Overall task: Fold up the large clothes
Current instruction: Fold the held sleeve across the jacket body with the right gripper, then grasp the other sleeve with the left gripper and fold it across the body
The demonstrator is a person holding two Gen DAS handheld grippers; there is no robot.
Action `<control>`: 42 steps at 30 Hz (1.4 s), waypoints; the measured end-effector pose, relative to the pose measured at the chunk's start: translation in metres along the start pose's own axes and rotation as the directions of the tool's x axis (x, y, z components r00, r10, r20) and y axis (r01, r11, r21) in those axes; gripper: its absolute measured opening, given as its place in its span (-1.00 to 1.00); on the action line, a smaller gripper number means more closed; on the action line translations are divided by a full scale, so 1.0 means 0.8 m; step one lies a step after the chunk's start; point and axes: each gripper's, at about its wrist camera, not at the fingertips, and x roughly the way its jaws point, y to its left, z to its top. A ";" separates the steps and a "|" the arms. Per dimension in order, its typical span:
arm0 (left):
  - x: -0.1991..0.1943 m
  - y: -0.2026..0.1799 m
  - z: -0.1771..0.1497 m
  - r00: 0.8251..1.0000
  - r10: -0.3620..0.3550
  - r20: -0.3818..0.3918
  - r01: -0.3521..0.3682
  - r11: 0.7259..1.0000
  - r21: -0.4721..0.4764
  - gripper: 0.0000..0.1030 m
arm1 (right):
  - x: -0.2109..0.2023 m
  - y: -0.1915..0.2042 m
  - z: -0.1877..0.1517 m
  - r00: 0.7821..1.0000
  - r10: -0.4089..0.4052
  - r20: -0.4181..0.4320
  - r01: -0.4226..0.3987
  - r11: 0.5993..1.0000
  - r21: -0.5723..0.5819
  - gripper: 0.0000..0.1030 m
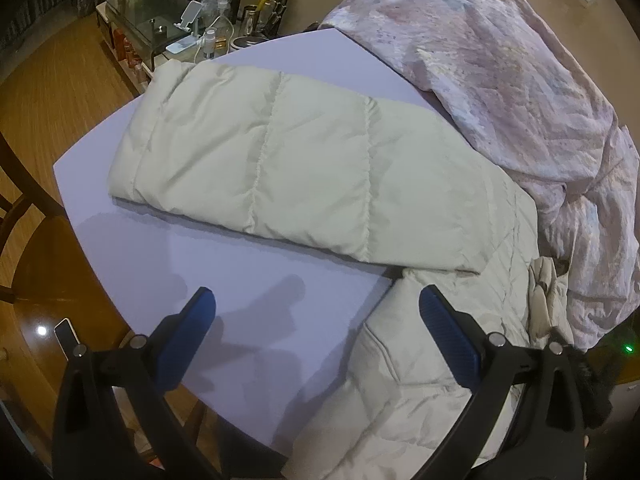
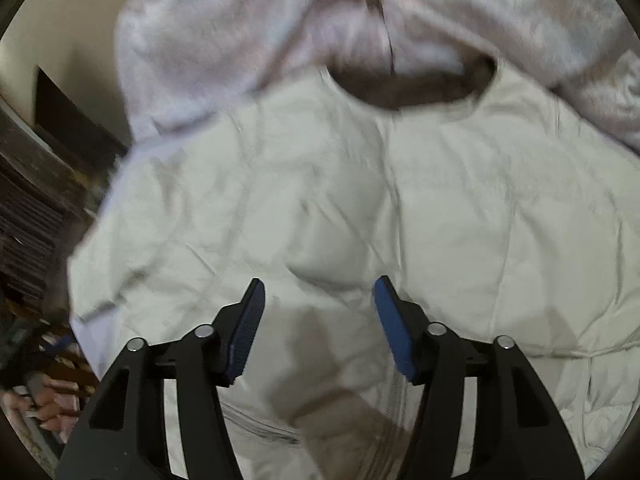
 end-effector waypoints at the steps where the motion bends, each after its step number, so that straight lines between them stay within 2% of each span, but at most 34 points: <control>1: 0.002 0.003 0.001 1.000 -0.003 -0.001 0.003 1.000 -0.008 0.96 | -0.006 -0.006 0.005 1.000 0.003 0.026 -0.004 1.000 0.029 -0.03; 3: 0.007 0.010 0.004 1.000 -0.006 -0.005 0.005 1.000 -0.029 0.96 | -0.006 -0.023 0.019 0.999 -0.025 0.044 0.020 0.995 0.099 -0.13; 5: 0.012 0.018 0.007 1.000 -0.008 -0.011 0.008 0.999 -0.051 0.96 | 0.011 -0.029 0.028 0.998 -0.064 0.014 0.062 0.989 0.134 -0.16; 7: 0.015 0.025 0.009 1.000 -0.015 -0.015 0.014 0.997 -0.075 0.96 | 0.035 -0.034 0.034 0.994 -0.102 -0.050 0.109 0.981 0.159 -0.16; 10: 0.020 0.041 0.014 0.999 -0.037 -0.017 0.034 0.990 -0.137 0.96 | 0.071 -0.027 0.027 0.983 -0.088 -0.163 0.116 0.978 0.173 -0.16; 11: 0.020 0.045 0.015 0.999 -0.042 -0.015 0.039 0.988 -0.152 0.96 | 0.084 -0.016 0.023 0.972 -0.122 -0.201 0.150 0.980 0.130 -0.15; 13: 0.024 0.058 0.020 0.998 -0.061 -0.005 0.059 0.977 -0.206 0.96 | 0.097 0.010 0.019 0.949 -0.230 -0.217 0.232 0.973 -0.015 -0.14; 15: 0.027 0.068 0.024 0.997 -0.077 0.009 0.077 0.965 -0.252 0.95 | 0.104 0.020 0.020 0.933 -0.276 -0.230 0.268 0.961 -0.063 -0.14; 16: 0.029 0.074 0.027 0.997 -0.080 0.017 0.082 0.959 -0.273 0.95 | 0.105 0.019 0.023 0.931 -0.273 -0.240 0.268 0.962 -0.054 -0.14; 21: 0.038 0.105 0.033 0.992 -0.107 0.067 0.125 0.912 -0.392 0.68 | 0.105 0.011 0.027 0.942 -0.231 -0.245 0.231 0.972 -0.029 -0.13; 24: 0.042 0.128 0.033 0.985 -0.129 0.117 0.170 0.858 -0.486 0.60 | 0.104 0.010 0.028 0.945 -0.224 -0.237 0.226 0.974 -0.017 -0.13; 28: 0.040 0.146 0.036 0.972 -0.138 0.188 0.221 0.805 -0.550 0.48 | 0.102 0.006 0.027 0.945 -0.226 -0.237 0.228 0.974 -0.018 -0.12; 32: 0.043 0.167 0.037 0.951 -0.175 0.254 0.297 0.736 -0.608 0.24 | 0.101 0.010 0.025 0.947 -0.225 -0.231 0.227 0.974 -0.020 -0.12; 34: 0.046 0.174 0.036 0.946 -0.181 0.269 0.315 0.712 -0.628 -0.03 | 0.102 0.009 0.025 0.947 -0.225 -0.229 0.227 0.974 -0.020 -0.12; 36: 0.050 0.185 0.033 0.946 -0.183 0.269 0.319 0.688 -0.652 -0.55 | 0.103 0.012 0.026 0.947 -0.226 -0.229 0.227 0.974 -0.020 -0.12; 38: 0.055 0.194 0.031 0.942 -0.195 0.273 0.332 0.667 -0.667 -0.72 | 0.104 0.013 0.026 0.947 -0.224 -0.230 0.225 0.974 -0.021 -0.11; 39: 0.056 0.198 0.030 0.939 -0.202 0.279 0.340 0.663 -0.667 -0.78 | 0.104 0.013 0.026 0.948 -0.222 -0.230 0.223 0.975 -0.022 -0.11; 41: 0.053 0.199 0.033 0.937 -0.200 0.287 0.344 0.678 -0.650 -0.86 | 0.102 0.011 0.025 0.949 -0.220 -0.228 0.221 0.975 -0.021 -0.11; 42: 0.050 0.196 0.037 0.936 -0.197 0.291 0.343 0.694 -0.633 -0.92 | 0.100 0.010 0.024 0.949 -0.219 -0.226 0.220 0.975 -0.020 -0.11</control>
